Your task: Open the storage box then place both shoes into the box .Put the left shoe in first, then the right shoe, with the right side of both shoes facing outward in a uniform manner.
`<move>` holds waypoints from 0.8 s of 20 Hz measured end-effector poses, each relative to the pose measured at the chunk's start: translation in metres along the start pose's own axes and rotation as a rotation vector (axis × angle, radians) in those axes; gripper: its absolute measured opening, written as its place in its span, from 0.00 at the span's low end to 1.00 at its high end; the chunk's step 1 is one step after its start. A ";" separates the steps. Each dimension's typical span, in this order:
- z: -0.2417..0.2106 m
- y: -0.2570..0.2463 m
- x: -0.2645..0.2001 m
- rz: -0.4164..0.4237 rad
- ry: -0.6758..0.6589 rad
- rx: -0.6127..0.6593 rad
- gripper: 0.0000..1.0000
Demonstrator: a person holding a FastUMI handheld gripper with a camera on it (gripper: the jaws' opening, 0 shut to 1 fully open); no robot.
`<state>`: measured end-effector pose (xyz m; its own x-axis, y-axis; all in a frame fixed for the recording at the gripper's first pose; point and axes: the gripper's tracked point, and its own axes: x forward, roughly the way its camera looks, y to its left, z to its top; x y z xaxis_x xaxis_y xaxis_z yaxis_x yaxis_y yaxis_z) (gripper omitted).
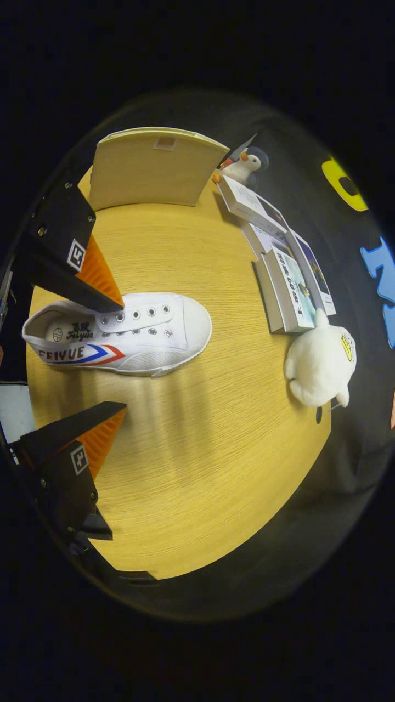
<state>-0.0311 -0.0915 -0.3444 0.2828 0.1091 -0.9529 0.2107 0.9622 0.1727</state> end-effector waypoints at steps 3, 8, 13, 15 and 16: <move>-0.003 0.002 0.007 0.012 0.020 0.022 0.98; -0.006 0.012 0.013 0.088 0.051 0.097 0.82; -0.010 0.002 0.013 0.030 0.058 0.091 0.42; -0.010 0.005 0.015 0.023 0.053 0.089 0.24; -0.009 0.006 0.014 0.020 0.052 0.080 0.24</move>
<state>-0.0348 -0.0820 -0.3587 0.2390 0.1426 -0.9605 0.2803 0.9369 0.2089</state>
